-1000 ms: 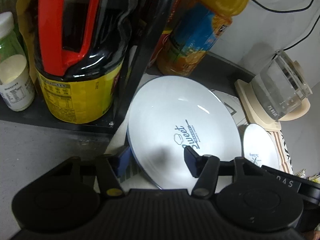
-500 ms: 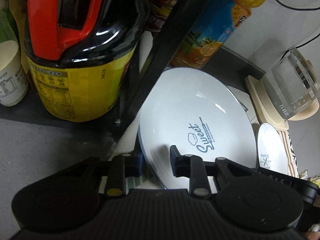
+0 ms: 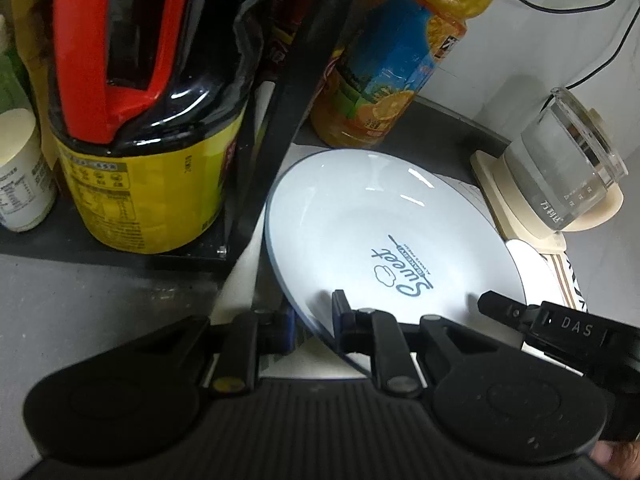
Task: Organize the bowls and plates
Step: 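Lift the 'Sweet' plate with both tools over the flower-pattern plate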
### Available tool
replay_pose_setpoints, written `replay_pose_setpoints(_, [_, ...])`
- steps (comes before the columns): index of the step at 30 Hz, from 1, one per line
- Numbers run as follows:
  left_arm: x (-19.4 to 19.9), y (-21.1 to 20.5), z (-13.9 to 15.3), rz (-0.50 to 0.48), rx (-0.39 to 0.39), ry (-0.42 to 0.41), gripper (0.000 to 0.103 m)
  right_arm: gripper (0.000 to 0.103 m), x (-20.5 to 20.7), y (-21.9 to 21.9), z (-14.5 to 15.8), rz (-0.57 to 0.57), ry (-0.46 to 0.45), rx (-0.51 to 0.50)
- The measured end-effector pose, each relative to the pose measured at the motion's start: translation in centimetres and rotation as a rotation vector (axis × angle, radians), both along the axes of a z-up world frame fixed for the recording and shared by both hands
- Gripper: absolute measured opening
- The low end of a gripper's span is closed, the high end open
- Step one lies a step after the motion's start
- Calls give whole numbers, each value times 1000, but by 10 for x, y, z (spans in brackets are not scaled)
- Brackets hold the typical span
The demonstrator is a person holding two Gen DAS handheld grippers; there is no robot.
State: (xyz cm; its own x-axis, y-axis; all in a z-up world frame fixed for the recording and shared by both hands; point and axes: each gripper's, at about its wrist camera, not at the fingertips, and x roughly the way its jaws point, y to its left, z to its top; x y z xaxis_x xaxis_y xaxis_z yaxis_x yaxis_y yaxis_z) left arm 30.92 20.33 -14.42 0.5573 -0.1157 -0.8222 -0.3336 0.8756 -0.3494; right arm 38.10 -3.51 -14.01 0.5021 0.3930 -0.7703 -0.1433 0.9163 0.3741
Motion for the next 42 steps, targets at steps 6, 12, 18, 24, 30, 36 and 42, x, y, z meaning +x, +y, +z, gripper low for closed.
replay_pose_setpoints(6, [-11, -5, 14, -2, 8, -20, 16, 11, -11, -6, 11, 1, -30, 13])
replay_pose_setpoints(12, [-26, -14, 28, -2, 9, -37, 16, 11, -20, -16, 25, 5, -59, 12])
replay_pose_setpoints(18, [-46, -25, 43, 26, 16, -57, 16, 11, -30, -28, 37, 33, -85, 34])
replay_pose_setpoints(24, [-75, -41, 61, 88, 29, -64, 16, 11, -42, -38, 48, 83, -101, 52])
replay_pose_setpoints(30, [-107, -52, 69, 143, 31, -54, 16, 11, -62, -43, 53, 142, -122, 56])
replay_pose_setpoints(36, [-129, -61, 73, 178, 49, -50, 16, 11, -78, -50, 51, 176, -113, 73])
replay_pose_setpoints(42, [-152, -65, 76, 205, 65, -46, 16, 11, -94, -52, 48, 217, -118, 82])
